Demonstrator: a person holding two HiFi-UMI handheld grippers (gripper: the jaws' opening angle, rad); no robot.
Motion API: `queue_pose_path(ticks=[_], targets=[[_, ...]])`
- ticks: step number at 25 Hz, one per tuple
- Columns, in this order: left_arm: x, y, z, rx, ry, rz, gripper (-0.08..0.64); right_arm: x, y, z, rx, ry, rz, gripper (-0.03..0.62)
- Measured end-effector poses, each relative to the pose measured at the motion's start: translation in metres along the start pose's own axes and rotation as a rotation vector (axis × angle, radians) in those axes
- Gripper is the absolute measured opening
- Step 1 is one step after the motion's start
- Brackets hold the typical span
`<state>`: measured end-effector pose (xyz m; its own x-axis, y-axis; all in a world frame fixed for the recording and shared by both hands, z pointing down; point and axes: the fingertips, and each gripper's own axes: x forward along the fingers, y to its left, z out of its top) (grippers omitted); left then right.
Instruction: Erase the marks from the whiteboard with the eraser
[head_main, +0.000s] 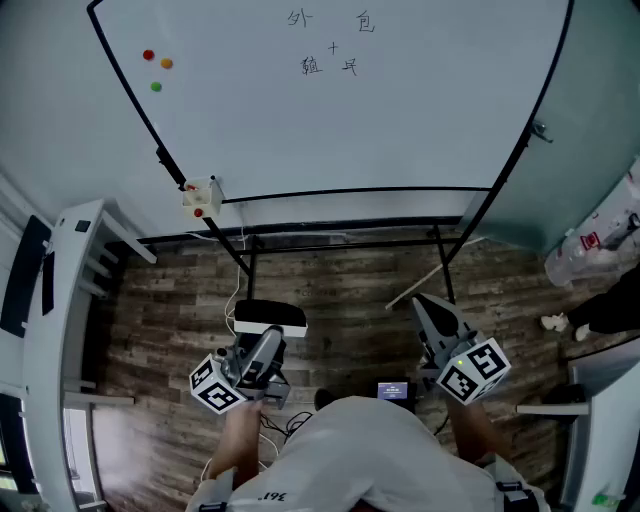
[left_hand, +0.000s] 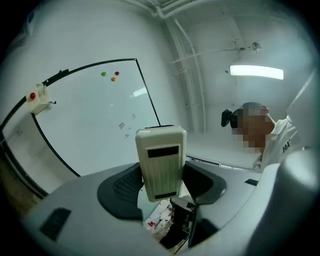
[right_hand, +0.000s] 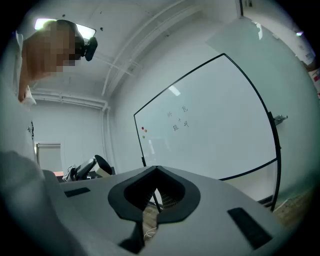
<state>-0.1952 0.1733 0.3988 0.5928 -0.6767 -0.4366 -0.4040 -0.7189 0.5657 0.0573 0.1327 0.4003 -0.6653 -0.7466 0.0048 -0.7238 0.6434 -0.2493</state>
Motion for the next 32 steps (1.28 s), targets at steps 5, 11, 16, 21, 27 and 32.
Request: queue_pose_path(ticks=[5, 11, 16, 21, 27, 32], targets=[[-0.005, 0.005, 0.005, 0.002, 0.0, 0.003, 0.261, 0.005, 0.004, -0.003, -0.004, 0.003, -0.003, 0.025], [-0.011, 0.011, 0.012, 0.003, 0.005, 0.0, 0.261, 0.012, 0.011, -0.006, -0.007, 0.003, -0.01, 0.025], [-0.016, 0.016, 0.021, 0.003, 0.008, -0.006, 0.26, 0.019, 0.018, -0.008, -0.016, 0.0, -0.019, 0.025], [-0.024, 0.022, 0.029, 0.005, 0.01, -0.007, 0.261, 0.026, 0.026, -0.012, -0.056, 0.011, -0.054, 0.025], [-0.033, 0.035, 0.04, 0.02, 0.03, -0.001, 0.261, 0.038, 0.03, -0.011, -0.081, -0.016, -0.114, 0.026], [-0.039, 0.047, 0.047, 0.03, 0.056, 0.008, 0.261, 0.045, 0.034, -0.015, -0.085, -0.025, -0.139, 0.026]])
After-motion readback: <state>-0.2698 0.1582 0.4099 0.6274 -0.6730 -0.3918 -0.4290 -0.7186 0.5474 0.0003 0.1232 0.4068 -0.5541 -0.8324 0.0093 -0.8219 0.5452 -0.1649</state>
